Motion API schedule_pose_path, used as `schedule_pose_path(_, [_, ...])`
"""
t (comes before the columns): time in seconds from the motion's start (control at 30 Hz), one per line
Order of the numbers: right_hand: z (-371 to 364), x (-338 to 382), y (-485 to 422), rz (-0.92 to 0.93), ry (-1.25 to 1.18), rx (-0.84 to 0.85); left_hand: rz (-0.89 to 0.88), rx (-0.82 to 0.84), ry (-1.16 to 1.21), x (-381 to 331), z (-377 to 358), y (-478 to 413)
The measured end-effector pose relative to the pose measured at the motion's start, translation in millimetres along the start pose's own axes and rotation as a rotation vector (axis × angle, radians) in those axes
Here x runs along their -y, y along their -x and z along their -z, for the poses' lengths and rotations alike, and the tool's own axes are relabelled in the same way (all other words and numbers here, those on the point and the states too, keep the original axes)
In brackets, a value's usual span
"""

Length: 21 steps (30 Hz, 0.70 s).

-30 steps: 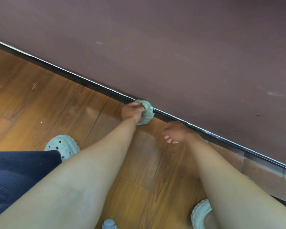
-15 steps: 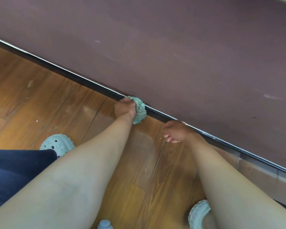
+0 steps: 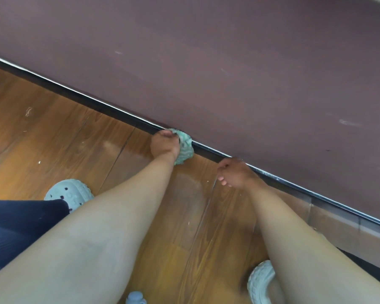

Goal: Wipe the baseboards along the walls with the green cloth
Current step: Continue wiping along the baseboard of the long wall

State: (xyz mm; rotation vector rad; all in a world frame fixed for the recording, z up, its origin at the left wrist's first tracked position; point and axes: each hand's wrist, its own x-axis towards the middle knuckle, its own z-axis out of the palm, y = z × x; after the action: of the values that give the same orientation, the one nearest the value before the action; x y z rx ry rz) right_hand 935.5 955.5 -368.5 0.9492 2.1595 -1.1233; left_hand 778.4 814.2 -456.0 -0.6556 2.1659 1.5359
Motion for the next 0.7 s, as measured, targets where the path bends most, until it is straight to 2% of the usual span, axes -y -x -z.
schedule_pose_path(0.1, [-2,7,2,0.039,0.006,-0.043,-0.123,0.118,-0.166,-2,-4,30])
schedule_pose_path(0.2, [-3,16,4,0.055,0.017,-0.017,-0.130,0.197,-0.155,2,-12,39])
schedule_pose_path(0.33, [-4,17,7,0.037,0.001,0.007,-0.031,0.093,0.039,5,-9,25])
schedule_pose_path(0.43, [-2,10,8,0.027,-0.011,0.001,-0.012,0.037,0.070,3,-1,12])
schedule_pose_path(0.63, [-5,9,8,0.053,0.016,0.014,-0.001,0.266,-0.025,7,-15,47])
schedule_pose_path(0.7, [-5,10,7,0.055,0.008,0.019,-0.006,0.283,-0.003,12,-20,54])
